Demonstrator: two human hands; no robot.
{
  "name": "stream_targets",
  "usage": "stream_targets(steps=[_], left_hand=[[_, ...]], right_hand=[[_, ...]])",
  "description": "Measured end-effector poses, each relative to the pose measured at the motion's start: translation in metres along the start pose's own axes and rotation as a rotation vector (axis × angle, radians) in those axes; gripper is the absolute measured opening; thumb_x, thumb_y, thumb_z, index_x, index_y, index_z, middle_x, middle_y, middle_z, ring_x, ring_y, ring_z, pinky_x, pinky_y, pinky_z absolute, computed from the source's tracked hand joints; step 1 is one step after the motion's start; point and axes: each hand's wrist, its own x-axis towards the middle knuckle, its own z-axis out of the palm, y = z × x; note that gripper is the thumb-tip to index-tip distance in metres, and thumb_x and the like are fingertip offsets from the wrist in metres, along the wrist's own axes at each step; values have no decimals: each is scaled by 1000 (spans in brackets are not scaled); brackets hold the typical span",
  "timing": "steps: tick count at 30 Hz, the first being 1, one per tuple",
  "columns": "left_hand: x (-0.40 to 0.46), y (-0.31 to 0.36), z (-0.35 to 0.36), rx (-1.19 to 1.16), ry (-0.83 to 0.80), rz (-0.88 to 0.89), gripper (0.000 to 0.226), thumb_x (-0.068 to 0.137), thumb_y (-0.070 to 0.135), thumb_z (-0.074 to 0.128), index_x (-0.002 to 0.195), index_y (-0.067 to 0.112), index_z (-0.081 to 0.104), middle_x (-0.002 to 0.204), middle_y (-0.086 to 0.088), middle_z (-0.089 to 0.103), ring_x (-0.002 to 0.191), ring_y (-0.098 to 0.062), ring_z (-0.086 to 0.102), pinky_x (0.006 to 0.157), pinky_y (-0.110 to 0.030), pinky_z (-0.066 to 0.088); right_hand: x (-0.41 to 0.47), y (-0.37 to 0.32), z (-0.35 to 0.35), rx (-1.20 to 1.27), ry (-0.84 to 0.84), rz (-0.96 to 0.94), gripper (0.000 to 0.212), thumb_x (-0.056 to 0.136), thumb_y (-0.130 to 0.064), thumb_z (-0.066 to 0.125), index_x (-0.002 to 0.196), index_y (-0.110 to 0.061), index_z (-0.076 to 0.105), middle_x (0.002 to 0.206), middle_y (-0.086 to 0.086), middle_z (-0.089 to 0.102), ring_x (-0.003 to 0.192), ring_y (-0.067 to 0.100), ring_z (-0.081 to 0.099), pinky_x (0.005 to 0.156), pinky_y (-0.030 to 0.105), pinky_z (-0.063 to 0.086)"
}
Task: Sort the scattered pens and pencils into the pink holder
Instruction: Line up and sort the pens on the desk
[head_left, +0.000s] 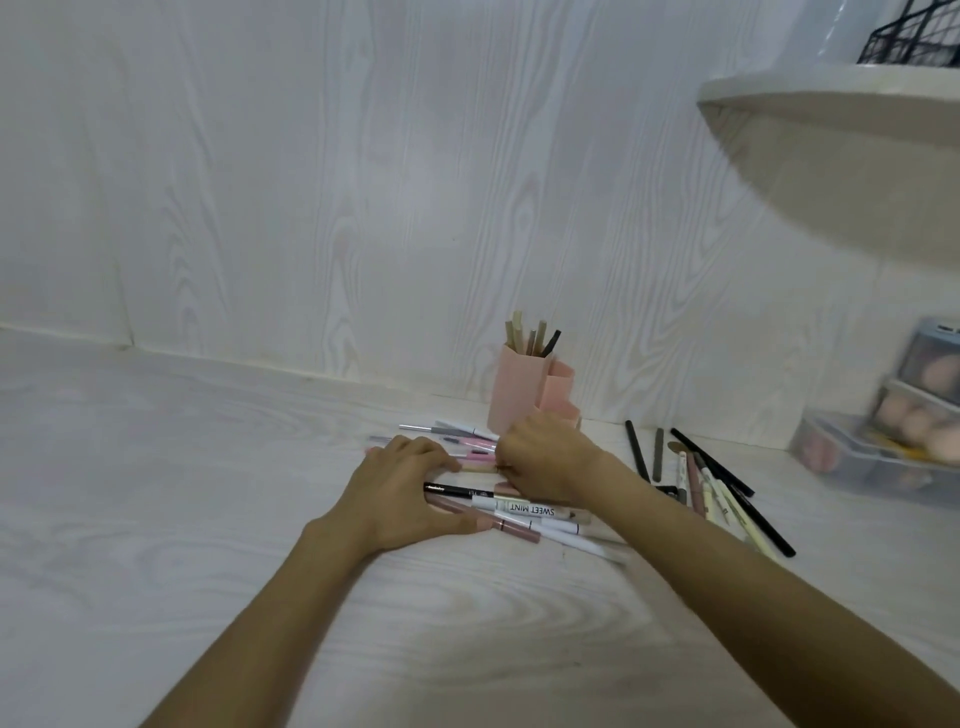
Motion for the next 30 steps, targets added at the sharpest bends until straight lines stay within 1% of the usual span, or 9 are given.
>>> stream_targets(steps=[5, 7, 10, 15, 18, 21, 25, 28, 30], left_hand=[[1, 1, 2, -14, 5, 1, 77, 56, 84, 59, 117, 36, 58, 124, 18, 54, 118, -6, 43, 95, -30, 35], [0, 1, 3, -22, 7, -4, 74, 58, 82, 60, 116, 36, 59, 123, 18, 55, 116, -6, 43, 95, -29, 36], [-1, 0, 4, -34, 19, 2, 72, 59, 82, 60, 115, 36, 60, 120, 18, 57, 114, -6, 44, 93, -27, 37], [-1, -1, 5, -54, 29, 7, 76, 55, 86, 53, 113, 36, 61, 116, 20, 58, 110, -5, 45, 92, -26, 38], [-1, 1, 5, -63, 45, -2, 73, 57, 84, 58, 112, 36, 62, 115, 20, 59, 110, -5, 46, 93, -26, 38], [-2, 0, 5, -68, 39, -3, 78, 54, 86, 54, 112, 35, 62, 116, 20, 59, 111, -5, 46, 93, -26, 37], [-2, 0, 5, -62, 52, 10, 81, 51, 88, 53, 112, 36, 62, 115, 19, 59, 108, -4, 47, 88, -22, 36], [-2, 1, 4, -69, 58, 9, 81, 51, 88, 53, 112, 35, 62, 114, 19, 59, 109, -4, 46, 91, -24, 38], [-2, 2, 3, -75, 56, 3, 83, 49, 89, 54, 111, 35, 62, 114, 19, 59, 109, -5, 46, 93, -25, 38]], right_hand=[[2, 5, -3, 15, -110, -2, 24, 86, -8, 52, 63, -13, 55, 66, 7, 53, 64, 24, 45, 55, 28, 30], [4, 3, -9, -34, -160, -20, 15, 89, -7, 51, 80, -6, 63, 79, 11, 60, 68, 23, 45, 60, 29, 33], [6, 2, -14, -35, -165, -24, 16, 89, -5, 51, 94, -3, 66, 84, 12, 61, 70, 21, 43, 50, 24, 23], [-1, 12, -1, 129, -112, 7, 26, 79, 3, 52, 58, -12, 55, 58, 6, 50, 59, 23, 43, 51, 30, 29], [0, 20, -2, 268, -127, 50, 25, 80, 3, 53, 92, -6, 73, 91, 9, 72, 78, 25, 63, 65, 30, 50], [0, 28, -1, 372, -203, 88, 37, 78, 0, 60, 112, -12, 68, 110, 6, 70, 97, 19, 65, 86, 31, 54], [-5, 29, 1, 295, -144, 93, 24, 77, -2, 64, 98, -12, 69, 95, 3, 70, 81, 16, 61, 70, 24, 46], [-2, 22, 0, 170, -172, 51, 6, 73, -2, 61, 75, -7, 65, 78, 8, 66, 68, 21, 54, 63, 28, 43], [5, 22, -3, 130, -241, 62, 9, 74, -3, 62, 81, -2, 66, 83, 12, 68, 72, 26, 56, 63, 28, 43]])
